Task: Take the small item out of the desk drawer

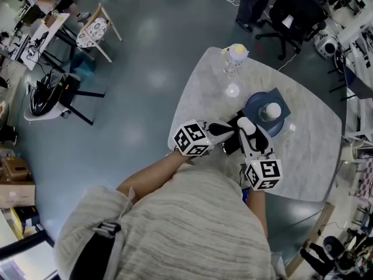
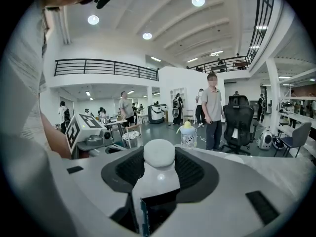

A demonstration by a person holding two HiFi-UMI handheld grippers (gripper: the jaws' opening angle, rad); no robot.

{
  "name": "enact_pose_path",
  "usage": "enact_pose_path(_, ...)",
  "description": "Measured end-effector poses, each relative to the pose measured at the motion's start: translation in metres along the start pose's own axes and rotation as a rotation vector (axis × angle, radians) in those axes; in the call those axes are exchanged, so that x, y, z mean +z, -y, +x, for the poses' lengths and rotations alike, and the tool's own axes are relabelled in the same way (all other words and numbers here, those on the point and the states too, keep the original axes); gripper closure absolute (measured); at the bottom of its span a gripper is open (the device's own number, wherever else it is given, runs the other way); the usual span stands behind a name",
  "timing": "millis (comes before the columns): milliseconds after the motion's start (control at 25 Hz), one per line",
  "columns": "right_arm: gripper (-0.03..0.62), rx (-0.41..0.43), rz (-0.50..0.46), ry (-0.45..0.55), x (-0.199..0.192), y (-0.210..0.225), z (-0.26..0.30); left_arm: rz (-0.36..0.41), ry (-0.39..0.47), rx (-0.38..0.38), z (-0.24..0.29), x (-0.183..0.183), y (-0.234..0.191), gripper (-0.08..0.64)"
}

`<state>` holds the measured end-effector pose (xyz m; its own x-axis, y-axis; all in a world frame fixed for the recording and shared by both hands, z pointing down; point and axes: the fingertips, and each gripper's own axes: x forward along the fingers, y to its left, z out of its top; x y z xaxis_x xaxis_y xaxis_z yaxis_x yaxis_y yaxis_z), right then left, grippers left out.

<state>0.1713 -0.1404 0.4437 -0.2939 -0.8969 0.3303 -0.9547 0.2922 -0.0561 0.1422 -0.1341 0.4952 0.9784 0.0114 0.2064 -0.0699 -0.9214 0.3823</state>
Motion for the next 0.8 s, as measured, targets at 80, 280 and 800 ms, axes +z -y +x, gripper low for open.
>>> enact_pose_path(80,0.397,0.002,-0.001,0.016,0.006,-0.002,-0.003,0.001,0.002,0.001,-0.001,0.0,0.0,0.543)
enact_pose_path(280,0.397,0.007,-0.004,0.047,0.016,-0.007,-0.009,0.0,0.001,0.004,-0.001,0.0,0.002,0.543)
enact_pose_path(800,0.397,0.011,-0.003,0.098,0.029,-0.011,-0.02,0.005,0.0,0.0,0.0,-0.002,0.007,0.543)
